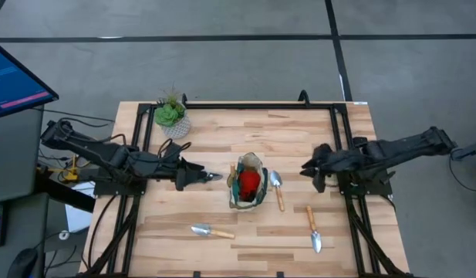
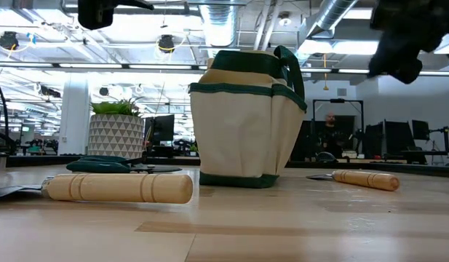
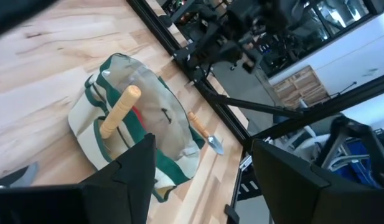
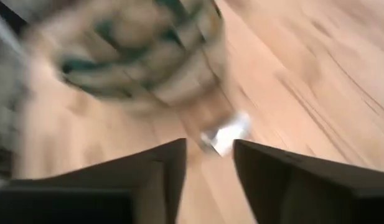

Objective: Pick & Place Garden tools in Gardening bag
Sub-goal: Put the trowel into the gardening bag

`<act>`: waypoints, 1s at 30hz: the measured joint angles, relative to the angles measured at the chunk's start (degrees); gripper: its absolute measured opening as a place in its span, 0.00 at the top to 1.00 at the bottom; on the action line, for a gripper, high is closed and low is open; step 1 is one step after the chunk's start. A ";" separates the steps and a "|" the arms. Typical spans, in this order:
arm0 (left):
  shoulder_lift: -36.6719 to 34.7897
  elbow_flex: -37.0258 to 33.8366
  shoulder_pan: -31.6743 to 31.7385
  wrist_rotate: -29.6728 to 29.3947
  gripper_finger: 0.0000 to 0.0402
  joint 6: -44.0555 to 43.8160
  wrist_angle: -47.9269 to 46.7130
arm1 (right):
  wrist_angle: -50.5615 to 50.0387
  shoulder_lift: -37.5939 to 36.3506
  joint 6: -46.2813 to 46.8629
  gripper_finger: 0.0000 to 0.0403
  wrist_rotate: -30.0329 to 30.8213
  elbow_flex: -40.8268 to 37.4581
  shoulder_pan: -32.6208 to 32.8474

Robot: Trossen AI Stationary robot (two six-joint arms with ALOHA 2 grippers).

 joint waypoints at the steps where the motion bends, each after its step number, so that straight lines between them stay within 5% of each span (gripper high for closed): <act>1: 0.00 0.00 0.00 -0.02 0.45 0.04 0.00 | -2.11 2.76 0.00 0.62 -0.25 1.49 -0.09; 7: 0.02 -0.07 0.00 0.00 0.45 0.06 -0.21 | -13.28 17.23 6.08 0.40 -6.55 7.37 -0.66; 17: 0.02 -0.09 0.00 -0.09 0.45 0.11 -3.45 | -17.02 28.90 26.62 0.39 -14.98 8.39 3.98; 22: 0.02 -0.09 0.00 0.56 0.45 -0.28 -3.50 | -16.98 27.81 25.66 0.39 -14.94 8.39 6.89; 30: 0.05 -0.09 0.20 -0.34 0.45 -0.53 -3.54 | -17.21 23.25 11.30 0.39 -15.02 8.39 14.12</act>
